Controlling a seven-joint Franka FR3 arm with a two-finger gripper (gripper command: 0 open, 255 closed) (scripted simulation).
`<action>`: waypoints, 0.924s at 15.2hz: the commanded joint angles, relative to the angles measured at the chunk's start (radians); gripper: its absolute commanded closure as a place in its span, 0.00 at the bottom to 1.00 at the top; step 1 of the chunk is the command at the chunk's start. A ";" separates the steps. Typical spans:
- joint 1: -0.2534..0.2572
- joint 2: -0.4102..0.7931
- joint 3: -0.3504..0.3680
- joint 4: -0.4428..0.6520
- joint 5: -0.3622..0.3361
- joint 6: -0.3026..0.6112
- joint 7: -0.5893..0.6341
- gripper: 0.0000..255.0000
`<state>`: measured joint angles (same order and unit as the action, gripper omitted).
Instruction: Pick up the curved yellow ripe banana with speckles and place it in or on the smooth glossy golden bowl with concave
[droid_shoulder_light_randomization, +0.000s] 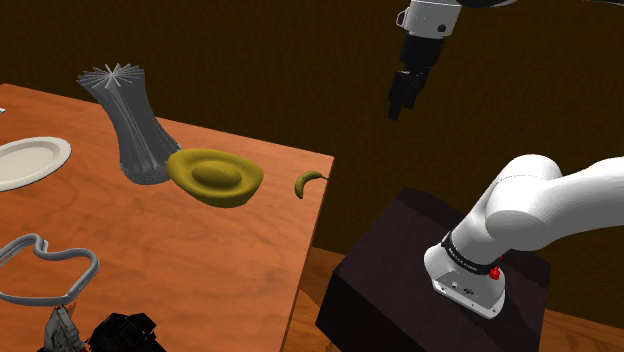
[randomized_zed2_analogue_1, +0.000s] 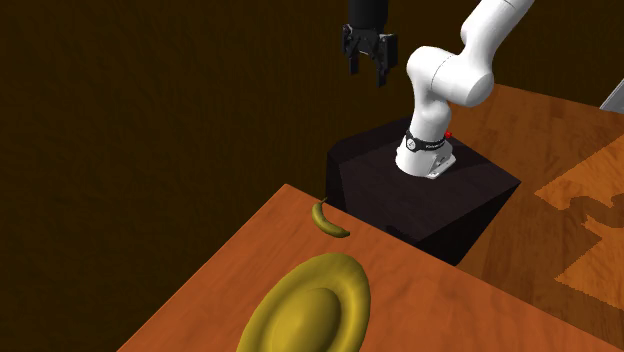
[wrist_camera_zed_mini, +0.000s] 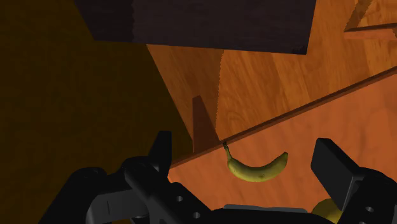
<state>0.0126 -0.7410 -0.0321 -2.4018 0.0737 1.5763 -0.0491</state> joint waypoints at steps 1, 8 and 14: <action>0.000 0.000 0.000 0.000 0.000 0.000 0.000 0.00; 0.013 0.056 0.135 -0.147 0.074 0.261 0.192 0.00; 0.018 0.194 0.256 -0.203 0.115 0.502 0.359 0.00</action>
<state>0.0302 -0.5709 0.2029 -2.5977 0.1828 2.0358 0.2786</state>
